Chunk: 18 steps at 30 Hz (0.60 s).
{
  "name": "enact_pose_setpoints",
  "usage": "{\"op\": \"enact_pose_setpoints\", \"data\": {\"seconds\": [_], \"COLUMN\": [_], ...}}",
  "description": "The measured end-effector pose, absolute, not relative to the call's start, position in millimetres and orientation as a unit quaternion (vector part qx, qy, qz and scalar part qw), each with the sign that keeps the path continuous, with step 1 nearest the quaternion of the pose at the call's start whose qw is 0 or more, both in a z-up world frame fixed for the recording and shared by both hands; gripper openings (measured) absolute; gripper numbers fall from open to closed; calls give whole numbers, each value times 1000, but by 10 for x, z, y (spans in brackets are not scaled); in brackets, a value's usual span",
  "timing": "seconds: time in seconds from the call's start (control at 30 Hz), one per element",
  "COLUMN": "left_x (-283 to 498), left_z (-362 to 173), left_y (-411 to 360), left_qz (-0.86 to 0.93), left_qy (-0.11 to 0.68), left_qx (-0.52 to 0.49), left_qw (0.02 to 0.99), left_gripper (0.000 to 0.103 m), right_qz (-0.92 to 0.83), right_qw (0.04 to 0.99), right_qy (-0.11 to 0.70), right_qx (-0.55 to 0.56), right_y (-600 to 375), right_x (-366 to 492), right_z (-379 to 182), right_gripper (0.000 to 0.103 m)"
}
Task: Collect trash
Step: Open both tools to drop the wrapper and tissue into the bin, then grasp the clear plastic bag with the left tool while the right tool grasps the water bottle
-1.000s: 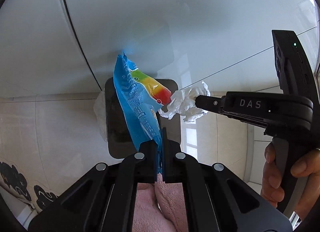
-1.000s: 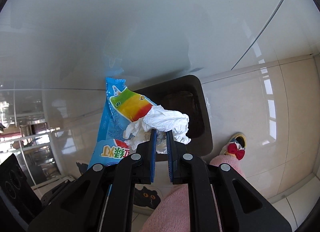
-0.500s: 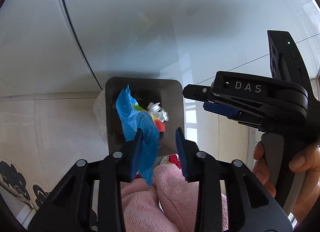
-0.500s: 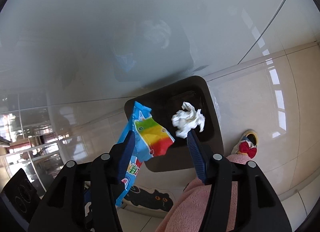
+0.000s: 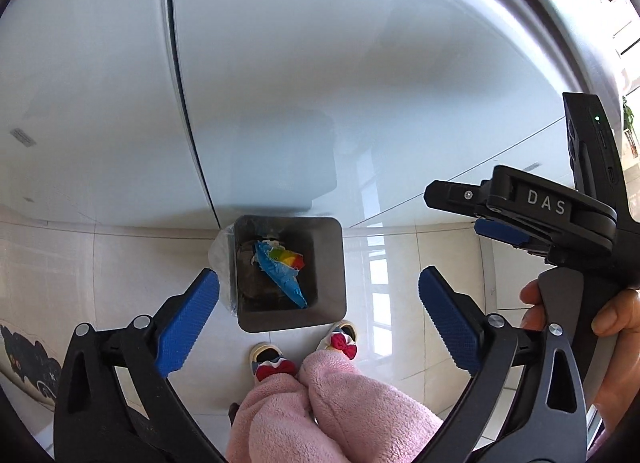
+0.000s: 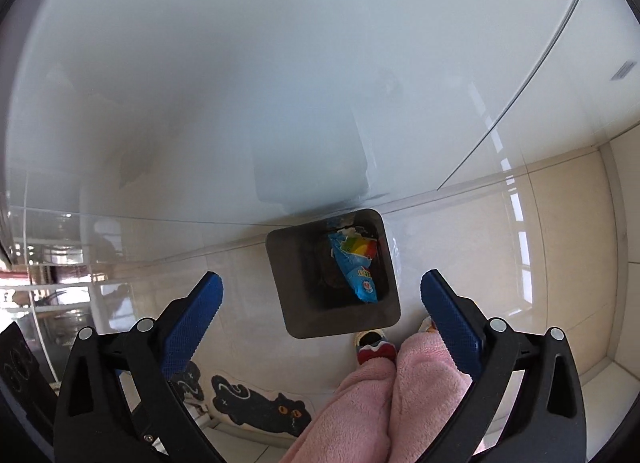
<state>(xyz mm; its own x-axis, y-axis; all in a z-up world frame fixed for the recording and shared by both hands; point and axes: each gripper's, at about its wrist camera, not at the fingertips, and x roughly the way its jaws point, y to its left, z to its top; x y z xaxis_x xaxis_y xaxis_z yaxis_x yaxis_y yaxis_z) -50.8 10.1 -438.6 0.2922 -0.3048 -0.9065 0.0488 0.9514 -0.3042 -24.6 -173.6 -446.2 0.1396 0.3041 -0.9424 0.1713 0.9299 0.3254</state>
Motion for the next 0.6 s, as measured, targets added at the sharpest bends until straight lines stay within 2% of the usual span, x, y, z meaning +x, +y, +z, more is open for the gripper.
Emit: {"op": "enact_pose_setpoints", "data": {"seconds": [0.4,0.5,0.6], "left_x": [-664,-638,-527], "left_z": [-2991,-2620,-2475], "left_y": [290,367,447], "left_qz": [-123,-119,-110], "left_qy": [491,479,464], "left_qx": [-111,-104,-91], "left_qw": [855,863,874], "left_gripper": [95,95,95], "right_qz": [52,54,63], "right_qw": [820,837,853], "right_qy": [551,523,497], "right_qx": [150,148,150], "right_y": [-2101,-2126,-2123], "right_x": [-487,-468,-408], "right_z": [-2619,-2275,-2002], "right_gripper": [100,100,100]}}
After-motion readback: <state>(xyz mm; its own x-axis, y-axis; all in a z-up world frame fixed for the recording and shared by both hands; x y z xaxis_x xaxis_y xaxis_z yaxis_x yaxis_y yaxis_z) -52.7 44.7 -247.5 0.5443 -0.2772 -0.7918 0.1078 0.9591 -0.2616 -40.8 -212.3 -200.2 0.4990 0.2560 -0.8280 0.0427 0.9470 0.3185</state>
